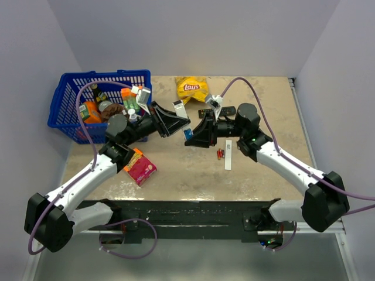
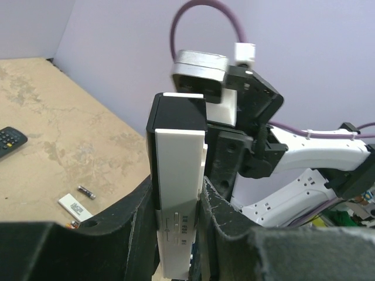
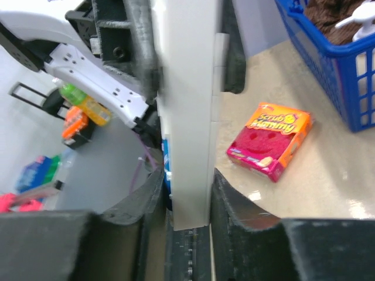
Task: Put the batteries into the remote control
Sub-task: Load the battery into the remote control, then adjust the remote control.
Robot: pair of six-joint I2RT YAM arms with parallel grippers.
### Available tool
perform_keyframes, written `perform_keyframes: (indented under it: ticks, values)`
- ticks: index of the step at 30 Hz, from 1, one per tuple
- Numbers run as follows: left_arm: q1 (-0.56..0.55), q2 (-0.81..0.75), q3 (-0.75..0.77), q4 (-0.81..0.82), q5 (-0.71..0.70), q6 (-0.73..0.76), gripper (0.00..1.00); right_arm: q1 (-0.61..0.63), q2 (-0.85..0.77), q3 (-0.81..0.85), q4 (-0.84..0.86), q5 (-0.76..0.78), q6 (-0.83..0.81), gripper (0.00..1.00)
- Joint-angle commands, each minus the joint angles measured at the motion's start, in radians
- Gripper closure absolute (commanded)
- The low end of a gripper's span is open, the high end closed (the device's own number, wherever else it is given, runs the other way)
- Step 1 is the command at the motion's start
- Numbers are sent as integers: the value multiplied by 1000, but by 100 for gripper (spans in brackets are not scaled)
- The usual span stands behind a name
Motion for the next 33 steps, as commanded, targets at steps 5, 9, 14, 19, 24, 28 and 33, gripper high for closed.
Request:
perform_keyframes:
  ticks: [5,9,14,19,24,28,33]
  values:
    - [3,-22,9,64,-21,-10,100,-13,-7,38,-43,-29,-54,86]
    - [4,-44,17,-62,-126,66,100,-13,-13,136,-316,39,-251,41]
    - [3,-65,49,-219,-293,122,100,-9,-82,187,-452,246,-329,15]
    - [4,-52,97,-335,-404,122,100,71,-128,179,-455,586,-381,11]
    - [3,-38,121,-384,-456,111,100,189,-74,233,-467,814,-441,11]
    - [3,-35,124,-387,-462,100,100,212,-18,260,-439,851,-452,12]
    - [4,-28,129,-393,-462,99,100,220,39,285,-423,825,-456,14]
